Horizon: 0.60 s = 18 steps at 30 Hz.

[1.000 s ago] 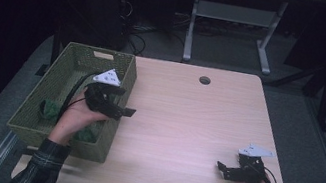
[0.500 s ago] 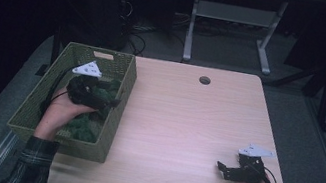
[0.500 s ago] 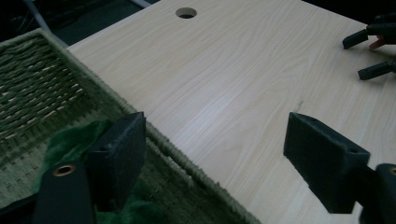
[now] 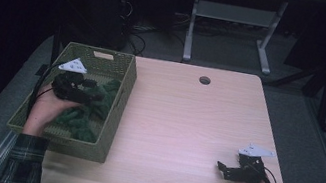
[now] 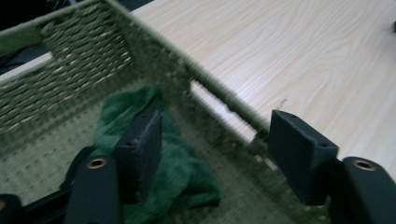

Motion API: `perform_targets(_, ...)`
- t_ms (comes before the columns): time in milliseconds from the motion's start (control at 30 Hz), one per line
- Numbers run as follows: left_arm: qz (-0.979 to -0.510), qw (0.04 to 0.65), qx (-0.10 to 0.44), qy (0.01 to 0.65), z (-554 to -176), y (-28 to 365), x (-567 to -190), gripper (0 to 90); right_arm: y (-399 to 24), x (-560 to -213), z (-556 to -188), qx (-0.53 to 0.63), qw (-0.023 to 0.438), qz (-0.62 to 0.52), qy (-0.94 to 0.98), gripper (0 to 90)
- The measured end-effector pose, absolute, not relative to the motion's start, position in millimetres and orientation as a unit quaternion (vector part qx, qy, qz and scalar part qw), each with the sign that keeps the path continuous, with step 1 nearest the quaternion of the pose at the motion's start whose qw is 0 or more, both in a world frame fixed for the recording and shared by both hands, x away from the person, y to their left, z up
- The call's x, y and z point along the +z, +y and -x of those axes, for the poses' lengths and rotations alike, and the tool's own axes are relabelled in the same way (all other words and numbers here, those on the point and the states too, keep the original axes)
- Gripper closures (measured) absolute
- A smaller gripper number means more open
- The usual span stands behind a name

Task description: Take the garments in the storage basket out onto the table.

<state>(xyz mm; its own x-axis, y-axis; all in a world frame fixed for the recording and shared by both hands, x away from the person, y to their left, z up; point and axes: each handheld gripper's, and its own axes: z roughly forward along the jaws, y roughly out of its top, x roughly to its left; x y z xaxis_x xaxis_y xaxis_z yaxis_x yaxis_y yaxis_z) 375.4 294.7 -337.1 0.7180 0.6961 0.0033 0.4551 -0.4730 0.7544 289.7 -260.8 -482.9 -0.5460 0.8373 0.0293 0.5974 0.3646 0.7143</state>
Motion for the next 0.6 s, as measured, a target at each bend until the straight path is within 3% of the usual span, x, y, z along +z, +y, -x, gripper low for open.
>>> perform_targets(267, -0.851, 0.352, 0.166, 0.352, -381.6, 303.6, -350.0, 43.3, -260.7, -482.7, -290.3, 0.346, 0.173, -0.448, 0.806, 7.6)
perform_targets(600, -0.855, 0.318, 0.162, 0.377, -390.5, 315.2, -371.0, 41.5, -260.8, -482.8, -290.5, 0.346, 0.174, -0.448, 0.806, 7.6)
